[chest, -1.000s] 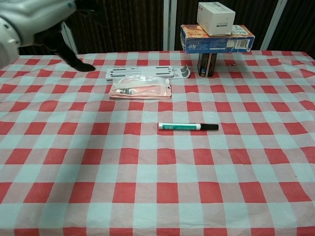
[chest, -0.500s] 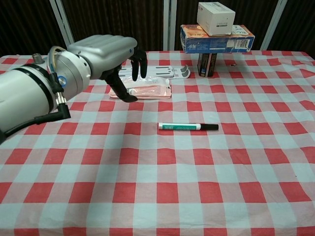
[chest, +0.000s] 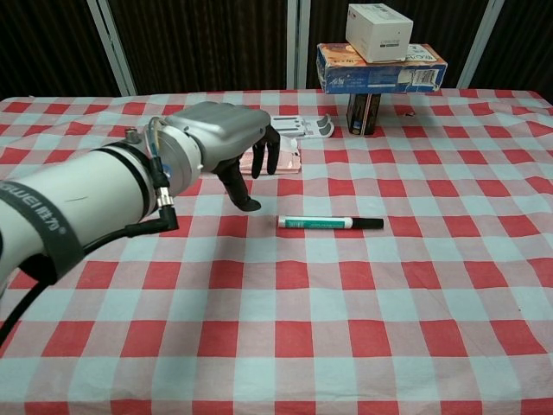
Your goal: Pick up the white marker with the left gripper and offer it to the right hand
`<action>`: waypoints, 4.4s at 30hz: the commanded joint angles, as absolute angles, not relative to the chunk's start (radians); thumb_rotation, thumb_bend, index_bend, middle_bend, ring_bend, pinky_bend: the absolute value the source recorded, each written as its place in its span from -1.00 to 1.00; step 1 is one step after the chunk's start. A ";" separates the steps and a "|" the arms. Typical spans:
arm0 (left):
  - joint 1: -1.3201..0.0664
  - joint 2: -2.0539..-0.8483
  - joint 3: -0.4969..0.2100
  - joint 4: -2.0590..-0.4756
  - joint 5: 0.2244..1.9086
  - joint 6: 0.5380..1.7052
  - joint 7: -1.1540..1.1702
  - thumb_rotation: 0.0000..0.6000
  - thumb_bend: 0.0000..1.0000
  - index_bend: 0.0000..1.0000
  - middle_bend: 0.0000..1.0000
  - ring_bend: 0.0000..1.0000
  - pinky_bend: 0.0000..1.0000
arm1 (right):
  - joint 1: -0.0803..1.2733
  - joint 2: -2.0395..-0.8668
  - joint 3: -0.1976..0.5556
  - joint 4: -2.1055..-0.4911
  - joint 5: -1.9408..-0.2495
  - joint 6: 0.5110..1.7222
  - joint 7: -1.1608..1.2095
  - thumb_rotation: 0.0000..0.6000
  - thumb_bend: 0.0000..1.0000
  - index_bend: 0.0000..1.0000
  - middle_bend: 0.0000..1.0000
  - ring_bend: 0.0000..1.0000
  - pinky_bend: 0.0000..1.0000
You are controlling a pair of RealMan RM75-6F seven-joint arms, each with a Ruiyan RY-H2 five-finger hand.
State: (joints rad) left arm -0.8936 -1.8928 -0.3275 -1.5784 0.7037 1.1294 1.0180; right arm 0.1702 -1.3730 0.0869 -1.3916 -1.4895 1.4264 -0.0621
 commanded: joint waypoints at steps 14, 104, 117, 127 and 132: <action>-1.061 -2.038 -0.395 -1.405 0.526 1.115 1.071 1.00 -0.58 -0.17 -0.08 0.93 0.95 | 0.199 -1.374 0.096 -1.408 -1.476 1.391 -0.086 1.00 -0.95 -1.00 -0.98 -1.00 -1.00; -1.100 -2.010 -0.388 -1.382 0.580 1.079 0.949 1.00 -0.35 0.12 0.20 1.00 1.00 | 0.443 -1.448 0.160 -1.425 -1.462 1.155 -0.245 1.00 -0.87 -0.32 -0.34 -0.97 -1.00; -1.142 -1.987 -0.392 -1.413 0.537 1.117 0.996 1.00 -0.35 0.12 0.20 1.00 1.00 | 0.523 -1.564 0.180 -1.330 -1.494 1.166 -0.170 1.00 -0.81 -0.21 -0.26 -0.90 -1.00; -1.149 -1.963 -0.388 -1.455 0.535 1.145 0.991 1.00 -0.35 0.12 0.20 1.00 1.00 | 0.568 -1.618 0.178 -1.300 -1.490 1.145 -0.167 1.00 -0.75 -0.14 -0.20 -0.87 -1.00; -1.149 -1.948 -0.386 -1.477 0.532 1.155 0.985 1.00 -0.35 0.12 0.20 1.00 1.00 | 0.582 -1.638 0.180 -1.287 -1.483 1.144 -0.165 1.00 -0.71 -0.11 -0.18 -0.83 -1.00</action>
State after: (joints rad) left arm -1.1490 -1.9498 -0.3876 -1.4748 0.5319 1.1532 0.9859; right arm 0.5810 -1.6369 0.1794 -1.2885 -1.4841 1.1443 -0.1659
